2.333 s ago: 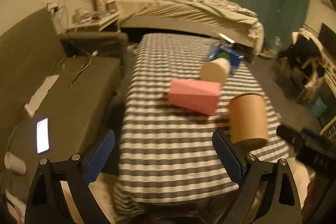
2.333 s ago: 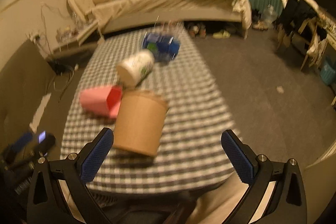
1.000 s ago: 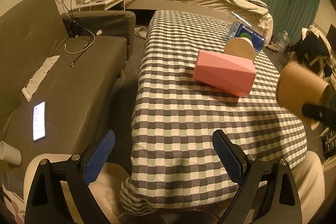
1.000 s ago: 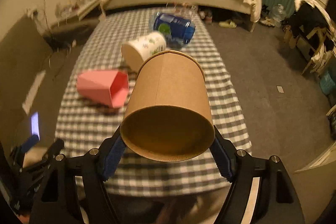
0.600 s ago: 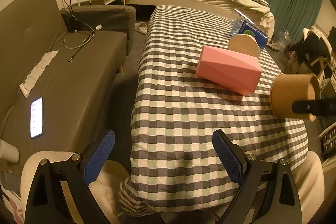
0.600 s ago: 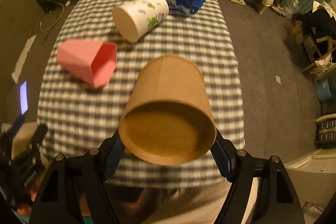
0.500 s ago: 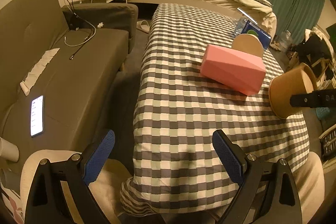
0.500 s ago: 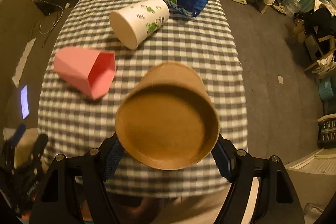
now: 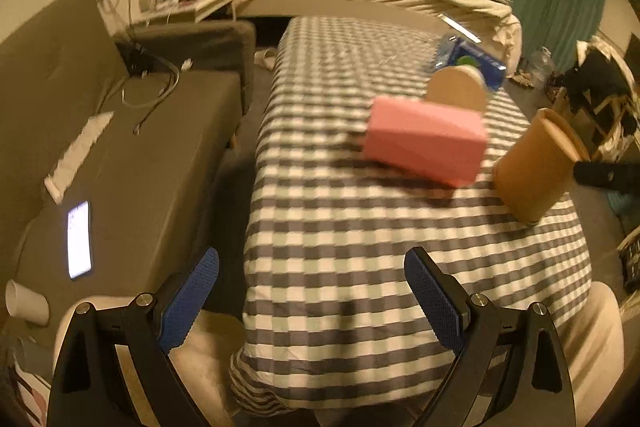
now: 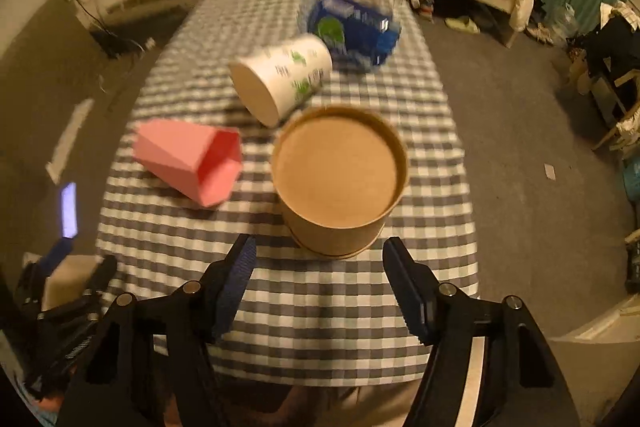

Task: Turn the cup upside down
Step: 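Rotate the brown cup mouth-up with the right gripper and lower it onto the table, then open the right gripper and pull it back from the standing cup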

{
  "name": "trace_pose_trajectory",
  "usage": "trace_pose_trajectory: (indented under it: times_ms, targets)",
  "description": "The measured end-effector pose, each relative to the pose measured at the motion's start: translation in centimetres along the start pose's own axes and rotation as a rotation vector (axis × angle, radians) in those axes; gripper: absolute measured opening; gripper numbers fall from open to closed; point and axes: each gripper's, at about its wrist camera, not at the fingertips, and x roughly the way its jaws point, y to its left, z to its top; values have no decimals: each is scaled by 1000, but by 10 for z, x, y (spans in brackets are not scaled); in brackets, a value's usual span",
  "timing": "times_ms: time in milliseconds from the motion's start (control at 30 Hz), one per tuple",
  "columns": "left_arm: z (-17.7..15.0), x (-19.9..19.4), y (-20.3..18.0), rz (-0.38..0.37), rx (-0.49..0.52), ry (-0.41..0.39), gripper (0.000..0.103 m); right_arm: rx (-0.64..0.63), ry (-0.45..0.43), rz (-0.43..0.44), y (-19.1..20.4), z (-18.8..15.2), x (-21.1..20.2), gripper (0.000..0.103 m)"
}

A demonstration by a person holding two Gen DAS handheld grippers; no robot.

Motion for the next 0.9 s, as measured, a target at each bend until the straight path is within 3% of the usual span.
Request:
trace_pose_trajectory:
  times_ms: [300, 467, 633, 833, 900]
  targets:
    - [42, -91, -45, -28, 27, -246, 97, 0, -335, 63, -22, -11, -102, 66]
    - [49, -130, -63, -12, 12, -355, 97, 16, -458, 94, -36, -29, -133, 66]
    - [42, -143, -70, -22, 22, -384, 96, 25, -461, 113, -47, -44, -132, 66]
    - [34, -138, -77, -4, 59, -357, 97, 25, -452, 117, -46, -54, -124, 66]
    - [34, -136, -77, 4, 58, -346, 99, 24, -452, 113, -45, -56, -124, 73]
